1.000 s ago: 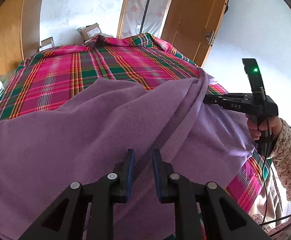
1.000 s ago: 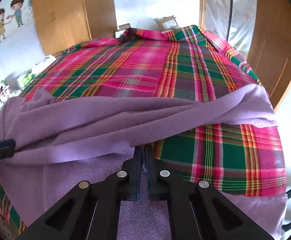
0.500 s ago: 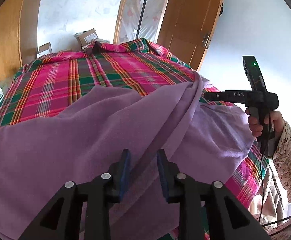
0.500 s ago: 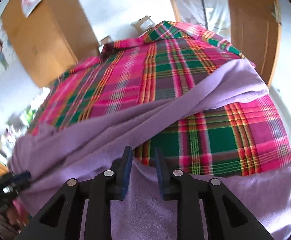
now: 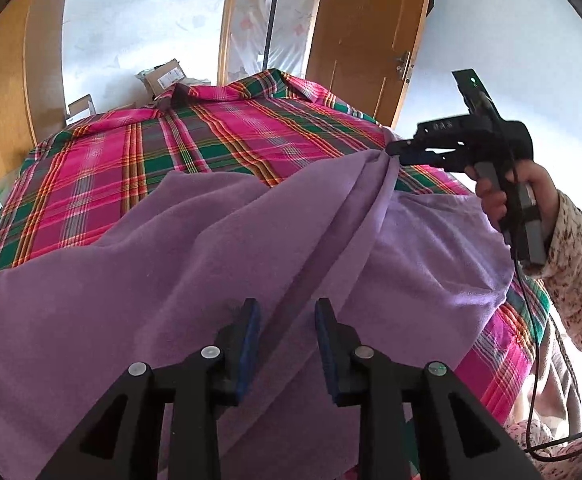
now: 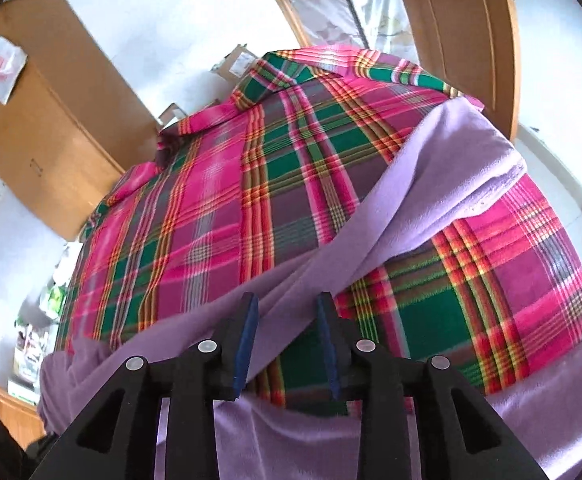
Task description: Fold clothes
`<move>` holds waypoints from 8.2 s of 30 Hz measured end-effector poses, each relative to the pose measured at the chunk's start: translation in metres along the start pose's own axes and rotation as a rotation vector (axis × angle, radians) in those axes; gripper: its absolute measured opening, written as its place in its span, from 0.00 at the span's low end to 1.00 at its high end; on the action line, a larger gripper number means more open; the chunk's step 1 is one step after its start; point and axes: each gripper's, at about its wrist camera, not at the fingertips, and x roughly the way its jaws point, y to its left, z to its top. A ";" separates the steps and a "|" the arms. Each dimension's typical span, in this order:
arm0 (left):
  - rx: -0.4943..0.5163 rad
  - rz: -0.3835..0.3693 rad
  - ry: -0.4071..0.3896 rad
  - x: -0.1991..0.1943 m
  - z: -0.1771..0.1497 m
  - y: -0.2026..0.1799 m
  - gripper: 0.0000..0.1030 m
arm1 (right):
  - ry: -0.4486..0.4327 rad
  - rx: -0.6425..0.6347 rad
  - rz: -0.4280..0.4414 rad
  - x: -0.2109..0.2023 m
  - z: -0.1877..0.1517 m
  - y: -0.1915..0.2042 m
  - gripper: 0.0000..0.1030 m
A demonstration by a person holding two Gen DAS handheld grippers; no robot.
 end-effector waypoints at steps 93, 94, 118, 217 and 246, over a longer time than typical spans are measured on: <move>0.149 0.005 -0.081 -0.046 -0.021 -0.056 0.03 | -0.394 0.073 -0.059 -0.153 -0.110 -0.022 0.05; 0.152 0.004 -0.075 -0.046 -0.024 -0.058 0.03 | -0.390 0.081 -0.066 -0.153 -0.114 -0.025 0.05; 0.174 0.038 0.036 -0.028 -0.059 -0.069 0.04 | -0.317 0.167 -0.121 -0.130 -0.180 -0.057 0.05; 0.207 -0.122 0.126 0.035 -0.001 -0.127 0.16 | -0.322 0.303 -0.157 -0.157 -0.051 -0.197 0.03; 0.197 -0.091 0.130 0.038 0.000 -0.132 0.16 | -0.371 0.409 -0.084 -0.151 -0.062 -0.217 0.03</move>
